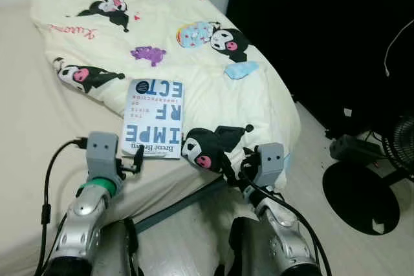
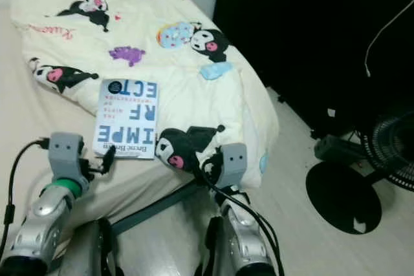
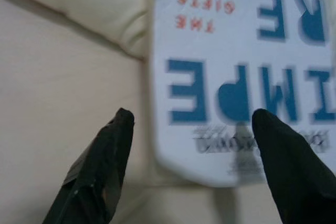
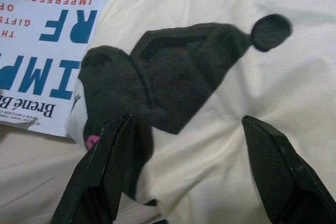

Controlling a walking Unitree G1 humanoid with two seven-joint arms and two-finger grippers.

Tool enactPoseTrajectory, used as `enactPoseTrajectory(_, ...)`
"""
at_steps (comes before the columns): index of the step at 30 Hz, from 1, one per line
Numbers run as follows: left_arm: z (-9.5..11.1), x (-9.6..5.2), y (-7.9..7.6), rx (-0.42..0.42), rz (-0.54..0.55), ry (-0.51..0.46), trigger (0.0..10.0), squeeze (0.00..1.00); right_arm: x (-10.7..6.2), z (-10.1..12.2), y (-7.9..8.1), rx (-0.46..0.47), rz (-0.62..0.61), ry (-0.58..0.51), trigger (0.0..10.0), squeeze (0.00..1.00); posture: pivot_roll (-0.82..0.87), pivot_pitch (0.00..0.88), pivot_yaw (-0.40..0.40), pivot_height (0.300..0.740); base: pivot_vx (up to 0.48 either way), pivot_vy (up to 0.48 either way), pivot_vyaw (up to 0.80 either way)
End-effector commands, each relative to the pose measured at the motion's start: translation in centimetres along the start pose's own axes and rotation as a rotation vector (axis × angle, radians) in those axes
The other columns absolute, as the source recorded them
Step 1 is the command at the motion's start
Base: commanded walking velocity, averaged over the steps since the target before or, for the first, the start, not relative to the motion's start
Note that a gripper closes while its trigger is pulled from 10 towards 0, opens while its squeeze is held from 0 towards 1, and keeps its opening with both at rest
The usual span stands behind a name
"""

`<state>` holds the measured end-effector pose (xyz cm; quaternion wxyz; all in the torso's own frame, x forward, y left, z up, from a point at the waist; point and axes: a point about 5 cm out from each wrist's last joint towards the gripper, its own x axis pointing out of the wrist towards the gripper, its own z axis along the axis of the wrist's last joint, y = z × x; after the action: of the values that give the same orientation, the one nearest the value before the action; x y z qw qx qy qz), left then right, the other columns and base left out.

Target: Clean up the room

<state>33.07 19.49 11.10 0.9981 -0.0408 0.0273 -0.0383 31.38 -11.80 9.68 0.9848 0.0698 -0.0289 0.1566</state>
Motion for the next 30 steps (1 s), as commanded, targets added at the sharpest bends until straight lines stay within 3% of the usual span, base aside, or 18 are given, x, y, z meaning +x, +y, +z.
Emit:
enactPoseTrajectory(1, -1.0, 0.1, 0.0, -0.073, -0.028, 0.059, 10.0, 0.0, -0.4, -0.1, -0.1, 0.004, -0.011, 0.01, 10.0, 0.0, -0.01, 0.212, -0.052, 0.525, 0.0, 0.0, 0.0)
enactPoseTrajectory(3, 0.5, 1.4, 1.1, -0.082, -0.015, 0.039, 10.0, 0.0, -0.5, 0.8, 0.0, -0.005, -0.01, -0.02, 10.0, 0.0, -0.03, 0.216, -0.041, 0.525, 0.0, 0.0, 0.0)
enactPoseTrajectory(5, 1.0, 1.6, 1.8, -0.086, -0.004, 0.033, 10.0, 0.0, -0.6, 1.1, -0.1, -0.008, -0.016, -0.029, 10.0, 0.0, -0.04, 0.22, -0.038, 0.525, 0.0, 0.0, 0.0)
enactPoseTrajectory(13, 1.0, 2.1, 5.3, -0.108, 0.067, 0.123, 10.0, 0.0, -1.4, 1.9, -0.4, -0.012, -0.032, -0.041, 10.0, 0.0, -0.08, 0.259, -0.042, 0.525, 0.0, 0.0, 0.0)
enactPoseTrajectory(21, 1.5, 2.5, 6.3, -0.077, 0.068, 0.155, 10.0, 0.0, -2.2, 2.4, -0.1, -0.026, -0.026, -0.031, 10.0, 0.0, -0.12, 0.302, -0.044, 0.525, 0.0, 0.0, 0.0)
enactPoseTrajectory(23, 1.7, 2.6, 6.2, -0.164, 0.009, 0.161, 10.0, 0.0, -2.5, 2.7, -0.2, -0.03, -0.031, -0.029, 10.0, 0.0, -0.15, 0.326, -0.05, 0.525, 0.0, 0.0, 0.0)
enactPoseTrajectory(24, 1.7, 2.6, 6.2, -0.164, 0.009, 0.161, 10.0, 0.0, -2.5, 2.7, -0.2, -0.03, -0.031, -0.029, 10.0, 0.0, -0.15, 0.326, -0.05, 0.525, 0.0, 0.0, 0.0)
enactPoseTrajectory(25, 1.9, 2.7, 6.0, -0.274, -0.064, 0.147, 10.0, 0.0, -2.7, 3.0, -0.1, -0.04, -0.031, -0.03, 10.0, 0.0, -0.17, 0.338, -0.055, 0.525, 0.0, 0.0, 0.0)
enactPoseTrajectory(26, 2.0, 2.7, 5.9, -0.326, -0.101, 0.133, 10.0, 0.0, -2.8, 3.2, -0.1, -0.045, -0.029, -0.03, 10.0, 0.0, -0.17, 0.338, -0.055, 0.525, 0.0, 0.0, 0.0)
enactPoseTrajectory(27, 2.0, 2.7, 5.9, -0.326, -0.101, 0.133, 10.0, 0.0, -2.8, 3.2, -0.1, -0.045, -0.029, -0.03, 10.0, 0.0, -0.17, 0.338, -0.055, 0.525, 0.0, 0.0, 0.0)
enactPoseTrajectory(30, 2.9, 2.9, 5.3, -0.475, -0.232, 0.073, 10.0, 0.0, -3.1, 3.7, 0.0, -0.057, -0.026, -0.034, 10.0, 0.0, -0.2, 0.351, -0.06, 0.525, 0.0, 0.0, 0.0)
